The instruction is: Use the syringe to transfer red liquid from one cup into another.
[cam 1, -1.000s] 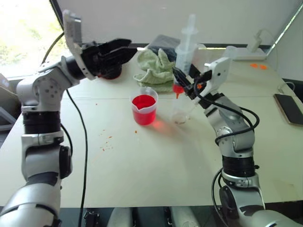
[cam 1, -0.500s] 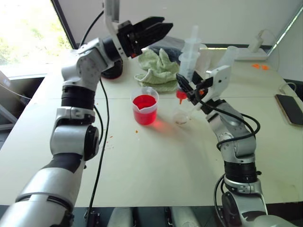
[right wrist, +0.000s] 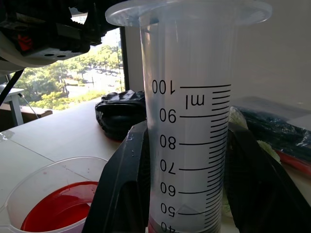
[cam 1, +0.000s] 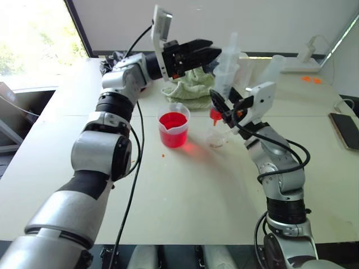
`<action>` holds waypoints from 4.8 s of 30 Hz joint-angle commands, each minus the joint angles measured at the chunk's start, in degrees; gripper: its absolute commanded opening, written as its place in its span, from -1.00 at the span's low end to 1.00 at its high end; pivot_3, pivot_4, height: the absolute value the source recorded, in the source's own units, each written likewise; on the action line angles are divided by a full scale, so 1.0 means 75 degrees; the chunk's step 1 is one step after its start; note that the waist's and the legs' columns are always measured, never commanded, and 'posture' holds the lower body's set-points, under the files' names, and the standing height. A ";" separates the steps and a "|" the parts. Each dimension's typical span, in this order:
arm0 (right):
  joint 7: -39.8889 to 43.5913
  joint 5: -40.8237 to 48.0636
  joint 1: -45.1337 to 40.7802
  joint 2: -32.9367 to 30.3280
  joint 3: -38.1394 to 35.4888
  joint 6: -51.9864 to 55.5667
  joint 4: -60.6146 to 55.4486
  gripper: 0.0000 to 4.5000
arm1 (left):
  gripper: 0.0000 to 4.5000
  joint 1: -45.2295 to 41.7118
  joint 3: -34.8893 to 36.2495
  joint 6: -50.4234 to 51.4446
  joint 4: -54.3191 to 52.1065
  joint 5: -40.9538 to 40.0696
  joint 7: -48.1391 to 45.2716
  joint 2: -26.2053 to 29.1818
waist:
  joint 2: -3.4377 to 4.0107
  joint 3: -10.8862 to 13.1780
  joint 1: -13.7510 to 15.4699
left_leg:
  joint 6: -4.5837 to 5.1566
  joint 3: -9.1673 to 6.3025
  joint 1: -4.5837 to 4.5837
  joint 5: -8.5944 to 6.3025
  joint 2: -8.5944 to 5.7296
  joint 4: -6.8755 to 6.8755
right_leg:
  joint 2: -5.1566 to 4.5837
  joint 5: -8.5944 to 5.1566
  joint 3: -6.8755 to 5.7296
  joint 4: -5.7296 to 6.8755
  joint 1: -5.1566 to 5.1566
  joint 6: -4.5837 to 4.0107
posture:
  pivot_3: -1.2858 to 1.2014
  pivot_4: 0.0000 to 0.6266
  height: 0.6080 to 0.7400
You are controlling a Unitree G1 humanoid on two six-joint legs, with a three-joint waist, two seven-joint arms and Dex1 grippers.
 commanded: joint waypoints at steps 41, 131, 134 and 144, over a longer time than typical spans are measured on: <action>0.0263 -0.0211 0.0097 -0.0369 0.0075 -0.0296 -0.0471 -0.38 | -0.99 -0.1023 0.0371 -0.0434 0.1263 0.1182 -0.0540 -0.0821 | 0.0000 0.0000 0.0001 | 0.0001 0.0000 0.0000 0.0000 -0.0001 0.0000 | 0.0000 0.0000 -0.0001 0.0002 -0.0001 0.0000 | 0.03 -0.52 0.56; 0.0478 -0.0238 -0.0377 -0.0544 -0.0227 -0.0363 0.0030 -0.38 | 0.71 -0.0488 0.0363 0.0012 0.0424 0.1374 -0.1204 -0.0132 | 0.0000 0.0000 -0.0007 | 0.0001 0.0000 0.0000 0.0000 0.0000 0.0001 | 0.0002 0.0000 -0.0001 0.0006 -0.0002 0.0000 | 0.03 -0.52 0.56; 0.0550 -0.0133 -0.0441 -0.0683 -0.0279 -0.0124 -0.0052 -0.38 | 0.71 -0.0473 0.0399 0.0033 0.0328 0.1317 -0.1204 0.0032 | 0.0000 0.0000 0.0000 | 0.0001 0.0000 0.0000 0.0000 0.0000 0.0002 | 0.0001 0.0000 -0.0001 0.0006 -0.0002 0.0000 | 0.03 -0.52 0.56; 0.0930 0.0254 -0.0556 -0.1440 -0.0476 0.0743 -0.0377 -0.38 | 0.71 -0.0269 0.0660 0.0454 -0.0333 0.0834 -0.1208 0.0492 | 0.0000 0.0000 -0.0006 | 0.0001 -0.0001 -0.0001 0.0000 0.0001 0.0002 | 0.0001 0.0000 0.0000 0.0006 -0.0003 0.0000 | 0.03 -0.52 0.56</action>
